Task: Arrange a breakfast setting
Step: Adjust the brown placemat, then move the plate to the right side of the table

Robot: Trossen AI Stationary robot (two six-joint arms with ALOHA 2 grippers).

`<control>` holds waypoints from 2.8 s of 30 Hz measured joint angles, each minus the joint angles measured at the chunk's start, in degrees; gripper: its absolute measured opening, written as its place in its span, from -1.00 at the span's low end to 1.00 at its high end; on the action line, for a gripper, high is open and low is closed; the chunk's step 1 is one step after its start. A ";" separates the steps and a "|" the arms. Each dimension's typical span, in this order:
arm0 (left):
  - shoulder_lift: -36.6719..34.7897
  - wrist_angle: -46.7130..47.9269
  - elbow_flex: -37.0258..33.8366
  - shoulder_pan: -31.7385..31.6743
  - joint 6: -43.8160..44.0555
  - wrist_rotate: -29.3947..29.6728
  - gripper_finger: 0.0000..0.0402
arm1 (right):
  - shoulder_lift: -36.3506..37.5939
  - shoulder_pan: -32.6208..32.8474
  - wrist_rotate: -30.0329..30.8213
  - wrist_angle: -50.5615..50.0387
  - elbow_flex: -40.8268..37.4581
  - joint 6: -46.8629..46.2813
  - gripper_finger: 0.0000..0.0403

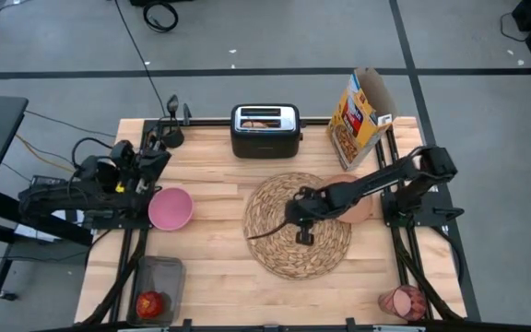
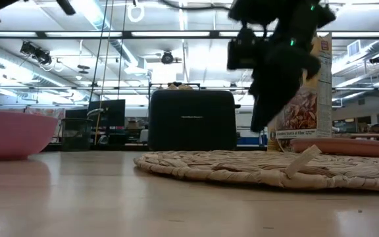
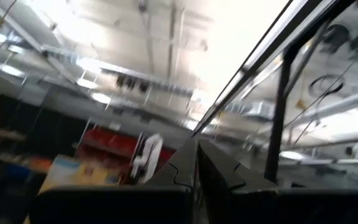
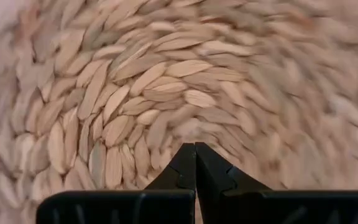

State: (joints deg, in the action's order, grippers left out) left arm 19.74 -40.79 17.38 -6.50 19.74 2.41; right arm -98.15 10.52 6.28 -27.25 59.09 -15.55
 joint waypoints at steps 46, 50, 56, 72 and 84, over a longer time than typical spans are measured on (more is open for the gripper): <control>49.99 19.35 14.37 11.48 2.22 -6.86 -0.89 | 1.32 -7.35 -4.47 -26.80 0.52 -37.40 -0.30; 50.89 19.35 14.39 13.94 4.13 -6.84 -0.89 | 0.45 -8.98 -4.49 -26.45 0.52 -37.17 -0.30; 49.93 19.93 14.39 15.19 7.97 -6.83 -0.89 | -1.51 -9.90 -5.98 -25.44 0.55 -38.61 -0.30; 42.35 25.42 14.44 15.45 7.74 -6.17 -0.89 | -0.63 -6.97 -4.68 -31.52 1.40 -41.58 -0.92; 42.35 25.79 14.44 15.45 8.05 -6.14 -0.89 | 3.12 4.09 -10.72 -33.75 -2.65 -43.84 -0.87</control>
State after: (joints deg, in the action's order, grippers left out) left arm 62.08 -15.01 31.81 8.95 27.79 -3.73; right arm -95.02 14.62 -4.43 -61.00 56.44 -59.38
